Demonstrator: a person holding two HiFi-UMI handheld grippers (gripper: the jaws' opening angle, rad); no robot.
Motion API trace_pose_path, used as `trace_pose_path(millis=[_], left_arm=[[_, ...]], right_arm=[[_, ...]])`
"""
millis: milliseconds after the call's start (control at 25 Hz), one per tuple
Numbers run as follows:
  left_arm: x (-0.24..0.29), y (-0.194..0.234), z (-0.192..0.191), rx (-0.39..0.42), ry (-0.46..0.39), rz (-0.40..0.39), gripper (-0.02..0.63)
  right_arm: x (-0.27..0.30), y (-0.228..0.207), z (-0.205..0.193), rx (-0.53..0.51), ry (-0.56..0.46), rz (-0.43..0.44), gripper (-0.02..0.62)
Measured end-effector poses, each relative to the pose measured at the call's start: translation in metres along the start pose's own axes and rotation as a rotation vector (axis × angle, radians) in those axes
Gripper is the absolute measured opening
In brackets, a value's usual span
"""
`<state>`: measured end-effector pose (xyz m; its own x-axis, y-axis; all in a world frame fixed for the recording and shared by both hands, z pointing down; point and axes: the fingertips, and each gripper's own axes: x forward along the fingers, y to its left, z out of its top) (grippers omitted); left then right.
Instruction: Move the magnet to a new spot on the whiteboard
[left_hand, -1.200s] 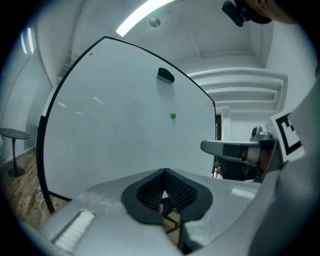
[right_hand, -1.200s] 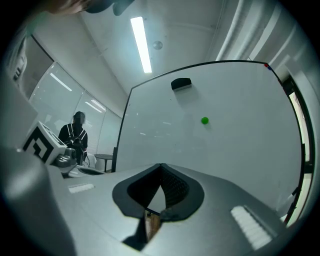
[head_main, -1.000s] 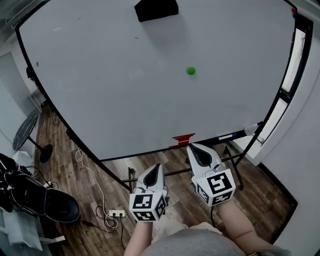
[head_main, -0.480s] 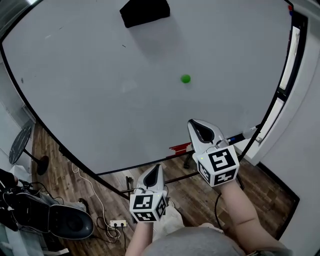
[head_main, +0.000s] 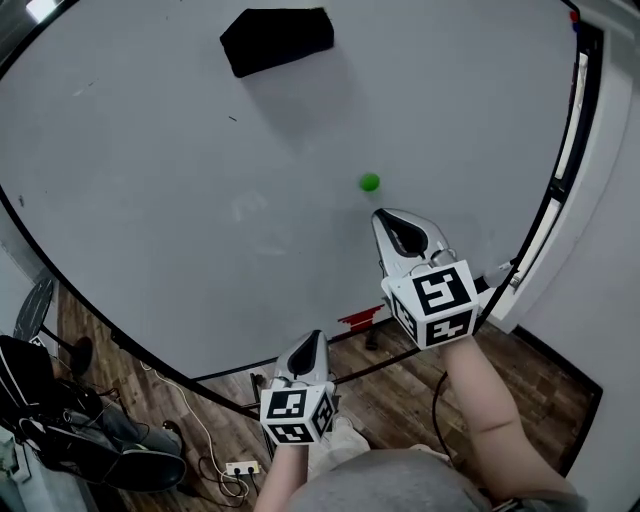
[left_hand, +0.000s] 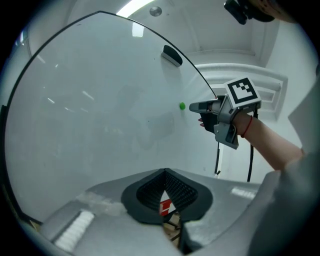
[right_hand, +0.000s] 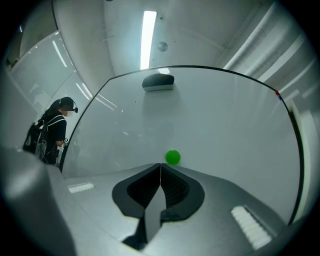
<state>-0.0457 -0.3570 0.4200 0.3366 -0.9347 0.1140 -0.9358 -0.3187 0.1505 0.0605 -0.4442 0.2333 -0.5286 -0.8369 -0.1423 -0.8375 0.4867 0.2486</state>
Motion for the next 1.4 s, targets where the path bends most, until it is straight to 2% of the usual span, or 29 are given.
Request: trace_pose_path(millis=[160, 400, 480, 720, 840, 1400], left_arm=[[0.011, 0.002, 0.004, 0.002, 0.006, -0.025, 0.005], [0.021, 0.002, 0.004, 0.004, 0.015, -0.058, 0.005], [0.022, 0.003, 0.004, 0.004, 0.018, -0.066, 0.005], [0.022, 0.01, 0.003, 0.005, 0.024, -0.065, 0.005], [0.023, 0.011, 0.004, 0.008, 0.023, -0.068, 0.005], [0.017, 0.008, 0.001, 0.004, 0.027, -0.062, 0.005]], right_arm=[[0.012, -0.009, 0.007, -0.019, 0.001, -0.021, 0.038], [0.029, -0.017, 0.01, -0.039, 0.017, -0.038, 0.156], [0.035, -0.019, 0.009, -0.055, 0.031, -0.046, 0.17], [0.042, -0.02, 0.013, -0.074, 0.023, -0.066, 0.17], [0.043, -0.021, 0.014, -0.093, 0.026, -0.083, 0.148], [0.045, -0.022, 0.013, -0.097, 0.042, -0.086, 0.123]])
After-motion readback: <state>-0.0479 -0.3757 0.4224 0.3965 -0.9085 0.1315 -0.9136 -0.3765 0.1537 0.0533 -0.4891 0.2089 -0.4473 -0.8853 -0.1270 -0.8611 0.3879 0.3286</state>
